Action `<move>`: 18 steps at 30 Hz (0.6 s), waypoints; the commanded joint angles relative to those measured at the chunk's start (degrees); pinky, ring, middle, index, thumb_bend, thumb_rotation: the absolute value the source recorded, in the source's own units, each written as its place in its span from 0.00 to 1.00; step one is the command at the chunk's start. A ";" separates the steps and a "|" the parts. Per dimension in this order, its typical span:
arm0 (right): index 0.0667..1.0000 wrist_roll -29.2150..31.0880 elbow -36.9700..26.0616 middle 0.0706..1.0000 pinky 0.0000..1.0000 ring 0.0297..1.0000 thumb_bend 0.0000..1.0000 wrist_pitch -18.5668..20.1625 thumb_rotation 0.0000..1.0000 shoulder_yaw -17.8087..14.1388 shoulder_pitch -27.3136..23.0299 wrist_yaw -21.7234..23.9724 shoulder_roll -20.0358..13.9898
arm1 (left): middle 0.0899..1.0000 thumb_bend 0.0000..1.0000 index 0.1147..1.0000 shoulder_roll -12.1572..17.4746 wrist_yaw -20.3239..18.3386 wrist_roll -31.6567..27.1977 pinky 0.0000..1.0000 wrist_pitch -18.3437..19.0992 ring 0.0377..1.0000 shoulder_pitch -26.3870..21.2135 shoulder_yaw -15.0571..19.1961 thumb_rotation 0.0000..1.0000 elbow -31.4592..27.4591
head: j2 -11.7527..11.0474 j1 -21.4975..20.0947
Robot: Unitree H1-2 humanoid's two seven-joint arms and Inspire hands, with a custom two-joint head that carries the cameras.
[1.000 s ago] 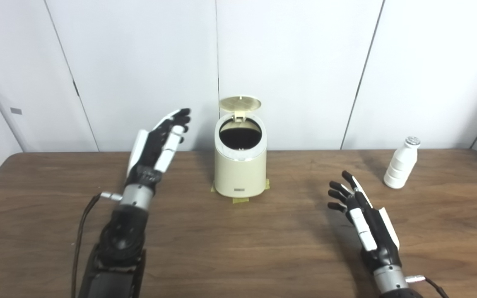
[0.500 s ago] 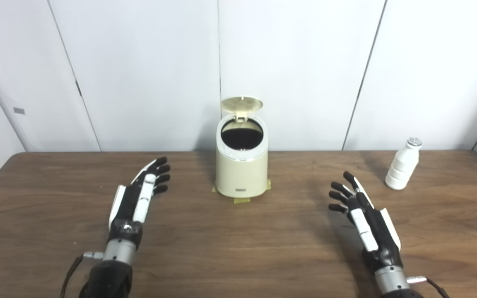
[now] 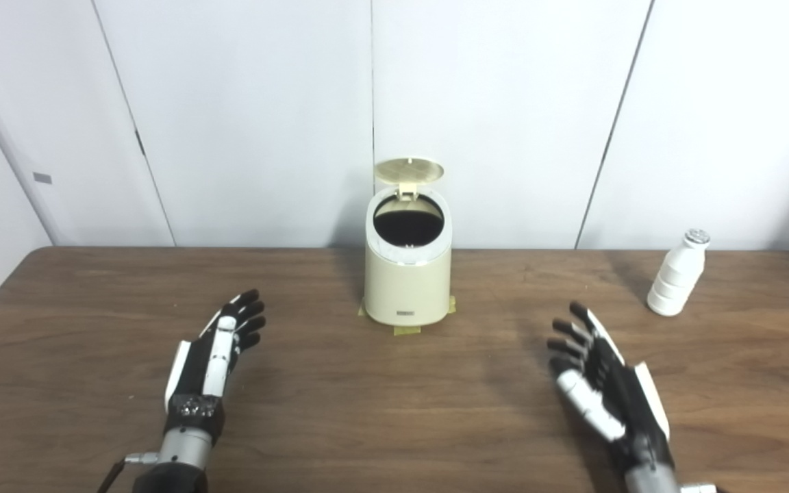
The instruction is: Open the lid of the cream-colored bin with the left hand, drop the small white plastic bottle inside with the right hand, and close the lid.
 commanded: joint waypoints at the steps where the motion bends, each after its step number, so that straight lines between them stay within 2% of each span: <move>1: 0.90 -0.10 -1.73 0.84 0.70 0.78 0.60 1.52 0.27 -1.31 0.78 -0.94 -0.78 | 0.85 0.40 0.86 0.15 0.33 -0.77 0.85 -1.18 0.84 -1.94 0.02 1.00 -2.46 | 0.17 -0.74; 4: 0.91 -1.32 -4.39 0.85 0.71 0.80 0.67 3.48 0.19 -3.57 1.32 -1.63 -2.47 | 0.85 0.39 0.86 0.34 0.05 -1.47 0.86 -0.94 0.85 -1.81 0.03 0.99 -2.55 | 0.31 -2.13; 9: 0.91 -1.46 -3.21 0.86 0.71 0.81 0.69 2.66 0.11 -7.77 1.57 -3.19 -5.30 | 0.85 0.38 0.88 0.52 -0.06 -2.03 0.88 -0.60 0.86 -1.73 0.08 0.97 -2.28 | 0.42 -3.73; 13: 0.87 -2.57 -4.95 0.82 0.66 0.77 0.74 4.19 0.21 -10.08 2.24 -4.69 -6.42 | 0.85 0.36 0.88 0.97 -0.33 -2.25 0.88 -0.56 0.86 -2.02 0.14 0.90 -1.96 | 0.63 -5.46; 18: 0.86 -5.43 -6.16 0.82 0.64 0.74 0.79 7.42 0.22 -11.87 2.08 -6.44 -6.99 | 0.86 0.35 0.88 1.86 -0.86 -3.03 0.87 -0.63 0.86 -2.33 0.45 0.86 -1.68 | 0.87 -8.73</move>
